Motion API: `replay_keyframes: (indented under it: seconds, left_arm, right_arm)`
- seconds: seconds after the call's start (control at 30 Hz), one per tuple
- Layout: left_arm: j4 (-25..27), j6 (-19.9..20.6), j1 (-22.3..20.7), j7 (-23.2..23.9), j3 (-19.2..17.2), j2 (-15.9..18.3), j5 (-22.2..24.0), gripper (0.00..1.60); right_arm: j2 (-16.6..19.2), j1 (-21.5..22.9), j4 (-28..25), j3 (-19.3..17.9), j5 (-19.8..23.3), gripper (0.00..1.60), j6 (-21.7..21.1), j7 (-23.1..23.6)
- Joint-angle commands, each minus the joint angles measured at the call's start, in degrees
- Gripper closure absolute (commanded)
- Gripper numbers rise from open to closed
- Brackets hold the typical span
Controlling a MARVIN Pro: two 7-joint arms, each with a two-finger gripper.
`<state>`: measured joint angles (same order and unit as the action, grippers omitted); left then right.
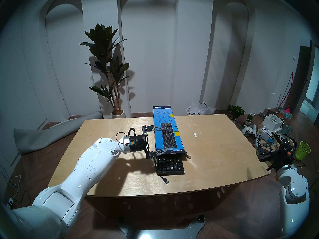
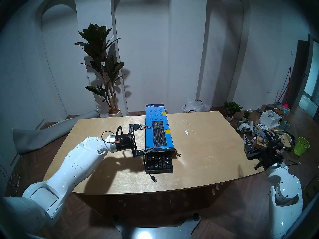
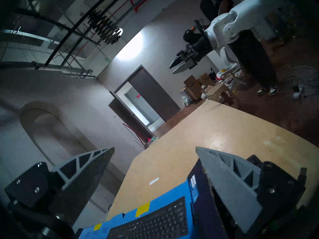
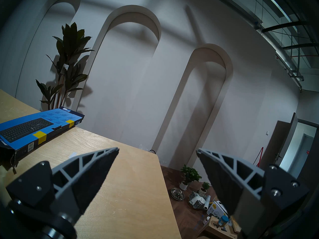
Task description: Unwrap the new keyboard and set the wrapping aside
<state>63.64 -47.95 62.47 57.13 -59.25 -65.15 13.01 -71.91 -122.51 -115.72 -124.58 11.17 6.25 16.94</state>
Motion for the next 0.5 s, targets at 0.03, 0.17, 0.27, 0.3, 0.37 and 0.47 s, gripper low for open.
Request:
replay_keyframes:
  seconds: [0.03, 0.17, 0.27, 0.3, 0.37, 0.47]
  left_arm:
    - [4.4, 0.96, 0.43, 6.35, 4.26, 7.54, 2.47, 0.0]
    - [2.5, 6.21, -1.4, 6.0, 6.98, 9.12, 5.21, 0.0]
    - [0.77, 9.82, -4.37, 9.01, 7.53, 8.44, 7.08, 0.0]
    - [0.06, 10.99, -5.15, 9.88, 7.29, 7.66, 8.2, 0.0]
    - [-1.01, 13.23, -6.37, 11.63, 7.55, 6.59, 9.09, 0.0]
    - [-3.18, 16.46, -7.58, 13.27, 7.44, 4.59, 10.95, 0.0]
  right_arm:
    - [0.13, -0.07, -1.04, -0.09, -0.04, 0.0, 0.24, 0.15]
    - [0.14, -0.06, -1.02, -0.08, -0.03, 0.0, 0.24, 0.14]
    - [0.15, -0.04, -0.98, -0.07, -0.02, 0.0, 0.24, 0.14]
    - [0.15, -0.04, -0.99, -0.07, -0.02, 0.0, 0.24, 0.14]
    - [0.15, -0.04, -0.98, -0.07, -0.02, 0.0, 0.24, 0.13]
    - [0.15, -0.06, -1.01, -0.07, -0.02, 0.0, 0.24, 0.13]
